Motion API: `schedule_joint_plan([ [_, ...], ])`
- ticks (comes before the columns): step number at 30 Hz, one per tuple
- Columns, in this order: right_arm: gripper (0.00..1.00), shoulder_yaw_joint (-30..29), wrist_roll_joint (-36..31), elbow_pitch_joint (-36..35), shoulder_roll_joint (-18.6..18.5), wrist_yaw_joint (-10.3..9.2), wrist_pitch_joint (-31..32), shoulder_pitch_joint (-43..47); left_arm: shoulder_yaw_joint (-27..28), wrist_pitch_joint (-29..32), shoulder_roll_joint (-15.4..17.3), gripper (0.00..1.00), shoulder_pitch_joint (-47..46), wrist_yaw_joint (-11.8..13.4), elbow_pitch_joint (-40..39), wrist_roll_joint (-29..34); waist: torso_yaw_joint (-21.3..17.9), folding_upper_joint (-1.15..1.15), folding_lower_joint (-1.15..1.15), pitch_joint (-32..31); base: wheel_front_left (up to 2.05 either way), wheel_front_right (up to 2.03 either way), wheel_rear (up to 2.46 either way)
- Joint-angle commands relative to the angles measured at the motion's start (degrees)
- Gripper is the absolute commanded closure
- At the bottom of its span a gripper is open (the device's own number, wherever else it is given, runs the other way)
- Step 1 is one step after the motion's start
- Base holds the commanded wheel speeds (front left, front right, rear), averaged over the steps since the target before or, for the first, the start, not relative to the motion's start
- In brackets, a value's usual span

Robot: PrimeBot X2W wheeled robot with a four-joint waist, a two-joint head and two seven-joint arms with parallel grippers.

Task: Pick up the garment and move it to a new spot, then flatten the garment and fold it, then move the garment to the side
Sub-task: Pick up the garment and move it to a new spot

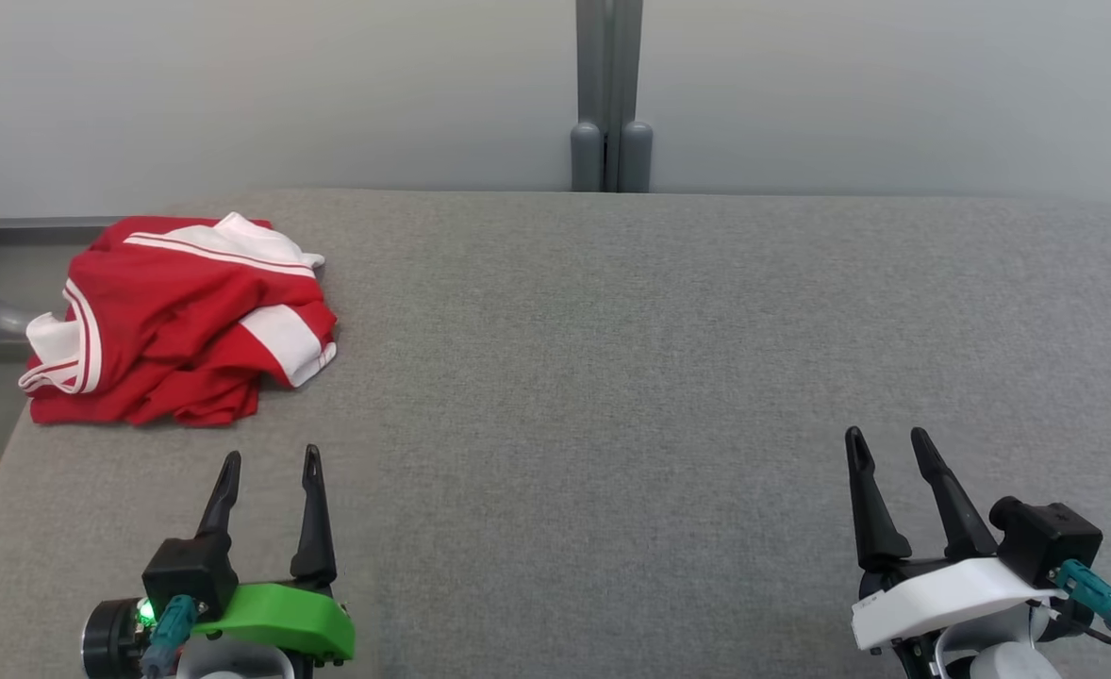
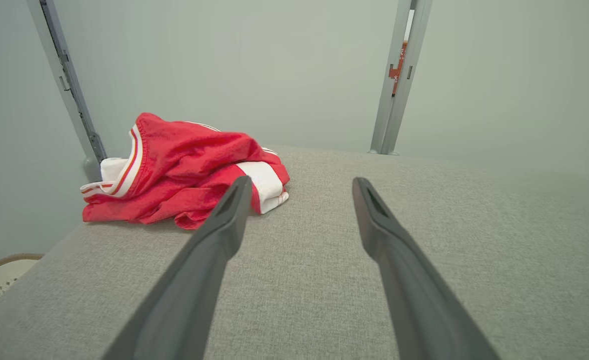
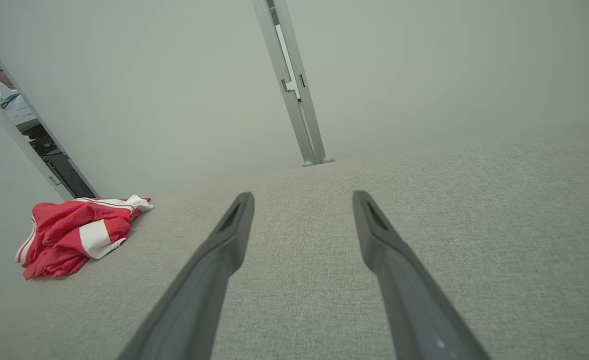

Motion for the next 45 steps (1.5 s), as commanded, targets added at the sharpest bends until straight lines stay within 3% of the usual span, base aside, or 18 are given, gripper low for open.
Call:
schedule_joint_plan([
  [1, 0.0, 0.1, 0.2, 0.2, -0.1, 0.02, -0.2, 0.6, 0.3, -0.1, 0.5, 0.0, -0.9, 0.3, 0.1, -0.6, 1.8, 0.0, 0.0, -0.1, 0.0, 0.0, 0.0],
  [28, 0.0, 1.1, 0.4, 0.7, 0.0, 0.02, -0.2, 0.3, 1.8, 0.9, 2.3, 0.0, 0.8, 2.6, -1.0, -2.5, 18.4, 0.0, 0.0, 1.3, 0.0, 0.0, 0.0],
  [36, 0.0, 1.6, 0.6, 1.0, -0.3, 0.02, -0.2, 0.1, 2.4, 0.8, 2.8, 0.0, 1.3, 2.9, -1.3, -3.4, 21.8, 0.0, 0.0, 1.5, 0.0, 0.0, 0.0],
  [45, 0.0, 2.2, 0.9, 1.3, -0.6, 0.02, -0.2, -0.1, 2.8, 0.5, 3.0, 0.0, 2.0, 3.3, -1.2, -4.1, 22.8, 0.0, 0.0, 1.6, 0.0, 0.0, 0.0],
])
